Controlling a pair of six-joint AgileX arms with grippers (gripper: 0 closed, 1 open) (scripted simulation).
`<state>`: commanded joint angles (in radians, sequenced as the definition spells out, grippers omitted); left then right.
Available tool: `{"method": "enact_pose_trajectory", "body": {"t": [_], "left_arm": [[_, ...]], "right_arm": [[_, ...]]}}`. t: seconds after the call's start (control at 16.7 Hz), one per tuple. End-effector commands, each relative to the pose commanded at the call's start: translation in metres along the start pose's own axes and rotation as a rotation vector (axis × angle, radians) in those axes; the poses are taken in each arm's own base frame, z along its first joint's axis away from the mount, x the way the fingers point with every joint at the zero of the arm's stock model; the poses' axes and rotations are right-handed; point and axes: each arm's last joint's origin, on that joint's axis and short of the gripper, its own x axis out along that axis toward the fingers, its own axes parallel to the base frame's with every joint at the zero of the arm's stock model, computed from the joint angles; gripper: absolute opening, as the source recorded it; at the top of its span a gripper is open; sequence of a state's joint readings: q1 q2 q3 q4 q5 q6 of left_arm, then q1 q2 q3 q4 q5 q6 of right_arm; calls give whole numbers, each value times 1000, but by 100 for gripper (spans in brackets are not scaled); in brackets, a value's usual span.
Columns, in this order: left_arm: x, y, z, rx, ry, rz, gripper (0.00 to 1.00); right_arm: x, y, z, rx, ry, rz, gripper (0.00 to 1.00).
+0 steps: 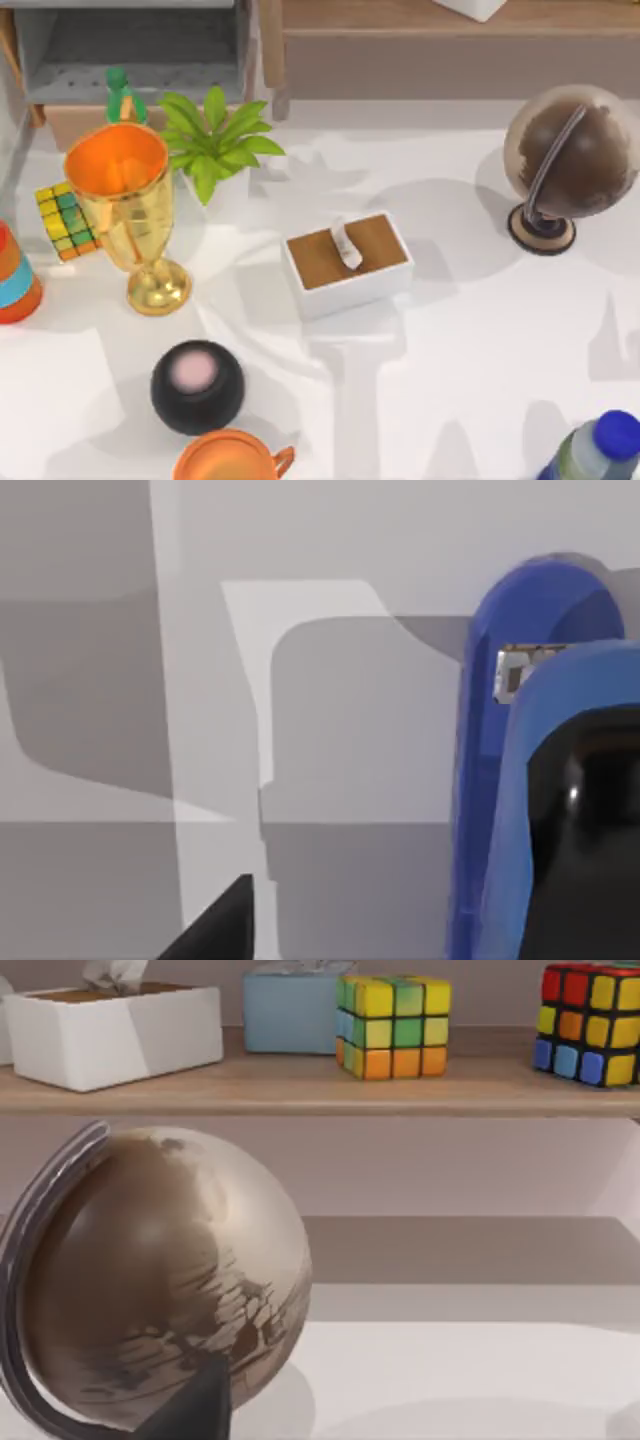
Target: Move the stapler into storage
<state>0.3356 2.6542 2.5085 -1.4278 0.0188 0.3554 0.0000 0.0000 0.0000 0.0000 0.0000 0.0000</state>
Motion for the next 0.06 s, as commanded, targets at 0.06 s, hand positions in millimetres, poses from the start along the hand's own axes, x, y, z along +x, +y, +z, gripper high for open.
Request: {"method": "enact_pose_trajectory", "body": {"t": [0.06], "left_arm": [[0,0,0,0,0,0,100]], "right_arm": [[0,0,0,0,0,0,100]]}}
